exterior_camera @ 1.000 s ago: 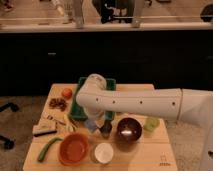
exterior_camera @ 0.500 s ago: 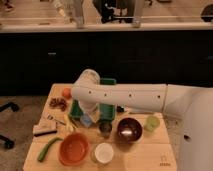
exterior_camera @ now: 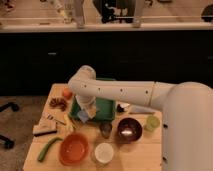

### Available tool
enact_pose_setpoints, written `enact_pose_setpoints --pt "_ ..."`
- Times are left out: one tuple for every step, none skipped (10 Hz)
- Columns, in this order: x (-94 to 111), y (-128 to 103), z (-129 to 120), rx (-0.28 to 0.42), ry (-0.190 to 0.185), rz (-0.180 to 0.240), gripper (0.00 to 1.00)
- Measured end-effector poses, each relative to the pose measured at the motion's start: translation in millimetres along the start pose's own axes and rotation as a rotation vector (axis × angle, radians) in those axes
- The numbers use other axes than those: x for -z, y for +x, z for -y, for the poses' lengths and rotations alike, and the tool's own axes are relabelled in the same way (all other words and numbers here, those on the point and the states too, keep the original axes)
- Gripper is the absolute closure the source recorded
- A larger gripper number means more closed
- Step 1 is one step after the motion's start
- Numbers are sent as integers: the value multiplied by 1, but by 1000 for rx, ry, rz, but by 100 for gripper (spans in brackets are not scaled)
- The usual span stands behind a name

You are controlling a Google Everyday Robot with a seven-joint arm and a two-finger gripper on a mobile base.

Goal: Wipe tray with sponge

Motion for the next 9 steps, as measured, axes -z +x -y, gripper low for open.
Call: enact_pose_setpoints --pt "-4 4 7 -40 16 19 100" --pt "-6 6 10 -64 32 36 100" --pt "-7 11 16 -104 62 63 100" --pt "-8 13 22 -119 78 77 100" --pt "-9 14 27 -129 88 86 100" --pt "-11 15 33 -135 92 92 100" --pt "-14 16 39 -138 91 94 100" --pt "-17 18 43 -141 88 94 100" --pt "-21 20 46 -144 81 93 100"
